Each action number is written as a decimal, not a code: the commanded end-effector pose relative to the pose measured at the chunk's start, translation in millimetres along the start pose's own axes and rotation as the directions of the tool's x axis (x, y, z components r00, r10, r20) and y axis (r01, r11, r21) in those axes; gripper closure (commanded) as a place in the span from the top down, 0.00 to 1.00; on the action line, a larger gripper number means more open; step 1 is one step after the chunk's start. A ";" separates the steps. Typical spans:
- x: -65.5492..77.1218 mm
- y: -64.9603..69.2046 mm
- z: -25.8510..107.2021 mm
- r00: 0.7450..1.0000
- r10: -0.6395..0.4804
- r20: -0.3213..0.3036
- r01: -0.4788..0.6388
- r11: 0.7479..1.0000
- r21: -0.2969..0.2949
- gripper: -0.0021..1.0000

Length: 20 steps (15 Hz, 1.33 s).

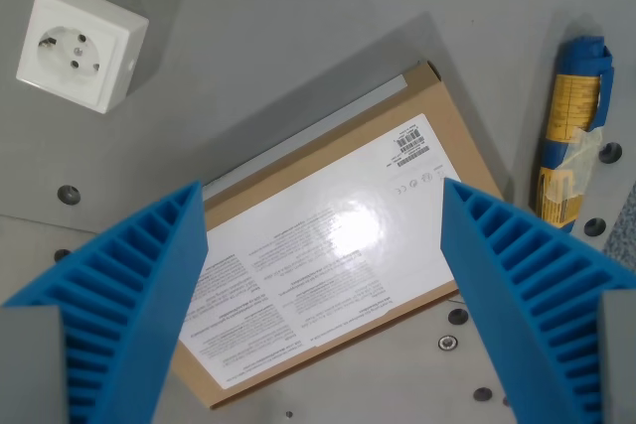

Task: Move above the white socket

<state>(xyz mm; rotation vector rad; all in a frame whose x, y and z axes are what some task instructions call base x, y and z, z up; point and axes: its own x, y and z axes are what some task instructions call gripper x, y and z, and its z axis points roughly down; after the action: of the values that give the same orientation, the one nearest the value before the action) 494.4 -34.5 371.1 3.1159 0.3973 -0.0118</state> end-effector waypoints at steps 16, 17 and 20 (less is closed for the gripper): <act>-0.3 -9.3 11.3 0.986 -0.162 -0.039 0.162 0.987 -0.002 1.00; -0.4 -11.2 13.8 0.982 -0.181 -0.047 0.181 0.984 -0.003 1.00; -1.1 -17.8 22.8 0.966 -0.247 -0.074 0.247 0.969 -0.011 1.00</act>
<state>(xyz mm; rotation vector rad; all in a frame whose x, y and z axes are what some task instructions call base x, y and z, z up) 494.1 -21.0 355.5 3.0975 0.5413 -0.0495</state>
